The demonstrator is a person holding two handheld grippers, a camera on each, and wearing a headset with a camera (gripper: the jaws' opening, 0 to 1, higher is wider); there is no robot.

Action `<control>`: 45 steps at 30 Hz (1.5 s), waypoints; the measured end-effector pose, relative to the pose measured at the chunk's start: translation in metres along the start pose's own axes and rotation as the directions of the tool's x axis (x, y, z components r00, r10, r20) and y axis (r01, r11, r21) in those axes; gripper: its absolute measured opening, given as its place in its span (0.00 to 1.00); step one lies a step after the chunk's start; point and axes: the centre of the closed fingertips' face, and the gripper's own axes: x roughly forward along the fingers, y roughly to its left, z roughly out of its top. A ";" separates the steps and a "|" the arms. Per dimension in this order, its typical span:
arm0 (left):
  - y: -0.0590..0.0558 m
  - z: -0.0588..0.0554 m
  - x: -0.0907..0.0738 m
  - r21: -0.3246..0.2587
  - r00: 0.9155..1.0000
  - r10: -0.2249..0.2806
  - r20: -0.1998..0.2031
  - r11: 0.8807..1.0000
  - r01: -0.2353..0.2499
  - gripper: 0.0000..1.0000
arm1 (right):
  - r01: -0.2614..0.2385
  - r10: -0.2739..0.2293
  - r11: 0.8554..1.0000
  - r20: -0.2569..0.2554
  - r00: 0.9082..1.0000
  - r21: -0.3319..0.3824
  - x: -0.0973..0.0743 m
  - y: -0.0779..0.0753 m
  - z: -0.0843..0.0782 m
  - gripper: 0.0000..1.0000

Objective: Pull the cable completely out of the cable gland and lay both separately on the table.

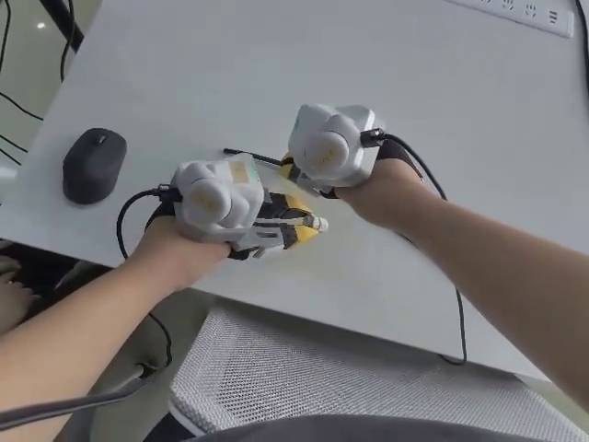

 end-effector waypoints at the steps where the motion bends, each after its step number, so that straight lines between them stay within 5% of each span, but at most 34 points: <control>1: 0.000 0.000 0.000 0.002 1.000 0.000 0.001 1.000 0.000 0.15 | 0.001 -0.001 1.000 0.000 1.000 -0.002 0.000 0.000 0.000 0.00; 27: -0.001 -0.017 0.008 0.042 0.999 -0.003 -0.048 0.999 0.005 0.16 | -0.037 0.036 0.999 0.034 0.999 0.039 -0.006 0.002 0.004 0.00; 45: 0.000 -0.009 0.005 0.020 0.999 0.020 -0.044 1.000 -0.019 0.16 | -0.033 0.031 0.997 0.037 0.999 0.068 -0.005 -0.002 0.003 0.04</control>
